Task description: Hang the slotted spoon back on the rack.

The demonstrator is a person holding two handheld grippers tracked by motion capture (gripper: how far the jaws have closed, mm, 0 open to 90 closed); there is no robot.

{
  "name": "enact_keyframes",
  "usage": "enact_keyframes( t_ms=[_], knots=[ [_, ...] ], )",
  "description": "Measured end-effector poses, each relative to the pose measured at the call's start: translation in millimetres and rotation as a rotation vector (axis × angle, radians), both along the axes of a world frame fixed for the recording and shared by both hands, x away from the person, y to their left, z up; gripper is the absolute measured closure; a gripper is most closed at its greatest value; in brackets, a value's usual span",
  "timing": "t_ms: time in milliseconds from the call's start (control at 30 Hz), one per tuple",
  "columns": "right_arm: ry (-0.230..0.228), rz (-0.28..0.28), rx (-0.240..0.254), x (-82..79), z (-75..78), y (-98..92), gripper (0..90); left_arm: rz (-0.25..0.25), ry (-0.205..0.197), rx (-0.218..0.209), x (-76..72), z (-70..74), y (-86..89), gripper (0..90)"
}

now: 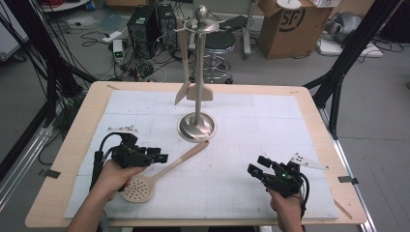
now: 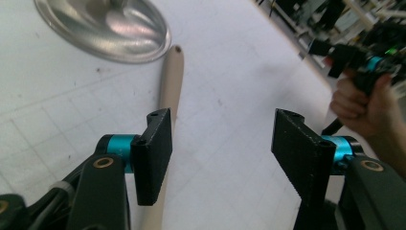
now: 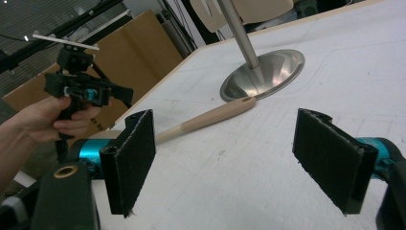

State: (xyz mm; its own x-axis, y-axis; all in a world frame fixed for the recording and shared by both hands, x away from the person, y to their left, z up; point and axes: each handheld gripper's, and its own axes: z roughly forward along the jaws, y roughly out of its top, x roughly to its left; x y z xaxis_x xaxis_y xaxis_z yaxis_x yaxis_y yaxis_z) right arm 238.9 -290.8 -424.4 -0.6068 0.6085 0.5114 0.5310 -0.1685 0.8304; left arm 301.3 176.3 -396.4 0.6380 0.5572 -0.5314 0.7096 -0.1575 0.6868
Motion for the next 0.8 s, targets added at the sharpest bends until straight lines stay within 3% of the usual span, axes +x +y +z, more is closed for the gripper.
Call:
enact_keyframes(
  t_ms=[167, 300, 500, 700, 800],
  knots=[
    [0.002, -0.005, 0.007, -1.0, 0.5, -1.4, 22.3, 0.010, 0.061, 0.027, 11.0, -8.0, -3.6, 44.8],
    [0.000, -0.009, 0.004, 0.0, -0.5, -1.6, 22.4, 0.022, 0.104, 0.085, 17.2, -15.7, -7.3, 46.6],
    [0.006, -0.008, 0.005, -0.1, -0.5, -0.6, 22.6, -0.007, 0.127, 0.140, 20.4, -22.8, -13.9, 51.8],
    [0.005, -0.011, 0.008, -0.6, 0.1, -0.7, 22.8, -0.028, 0.150, 0.249, 20.5, -30.7, -20.6, 51.4],
    [0.008, -0.010, 0.009, -0.6, -0.1, -0.5, 22.9, -0.034, 0.155, 0.272, 20.2, -32.5, -21.5, 51.4]
  ],
)
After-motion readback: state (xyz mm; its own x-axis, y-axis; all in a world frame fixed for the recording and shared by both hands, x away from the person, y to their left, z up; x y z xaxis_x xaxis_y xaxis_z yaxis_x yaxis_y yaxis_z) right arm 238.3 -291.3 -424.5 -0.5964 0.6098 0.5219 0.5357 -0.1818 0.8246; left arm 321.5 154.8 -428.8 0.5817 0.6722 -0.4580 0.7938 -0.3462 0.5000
